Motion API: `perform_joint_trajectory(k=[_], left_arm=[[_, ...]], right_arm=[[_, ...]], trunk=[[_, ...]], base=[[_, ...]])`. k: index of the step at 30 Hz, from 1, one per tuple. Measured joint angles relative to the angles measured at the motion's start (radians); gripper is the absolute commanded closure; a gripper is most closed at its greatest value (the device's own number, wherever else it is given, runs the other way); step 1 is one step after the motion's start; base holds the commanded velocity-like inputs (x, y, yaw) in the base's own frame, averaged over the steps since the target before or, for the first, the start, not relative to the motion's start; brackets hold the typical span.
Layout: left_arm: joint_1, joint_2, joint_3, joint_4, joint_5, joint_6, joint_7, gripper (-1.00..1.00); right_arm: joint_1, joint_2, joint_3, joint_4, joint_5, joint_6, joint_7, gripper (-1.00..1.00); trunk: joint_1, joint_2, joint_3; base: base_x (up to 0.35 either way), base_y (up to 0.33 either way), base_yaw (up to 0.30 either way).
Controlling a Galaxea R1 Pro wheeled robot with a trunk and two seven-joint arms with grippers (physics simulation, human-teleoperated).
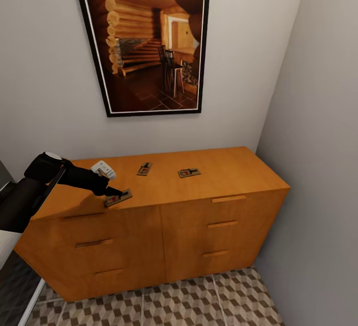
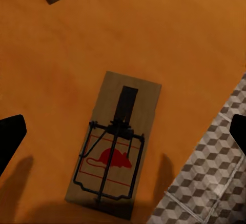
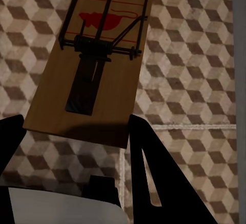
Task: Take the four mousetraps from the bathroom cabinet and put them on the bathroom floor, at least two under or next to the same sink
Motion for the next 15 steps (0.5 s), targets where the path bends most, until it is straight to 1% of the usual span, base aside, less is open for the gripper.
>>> perform_joint_trajectory(k=[15], left_arm=[[0.0,0.001,0.0,0.001,0.0,-0.001,0.0,-1.0]], right_arm=[[0.0,0.0,0.0,0.0,0.0,0.0,0.0,1.0]], trunk=[[0.0,0.0,0.0]], base=[[0.007,0.0,0.0]])
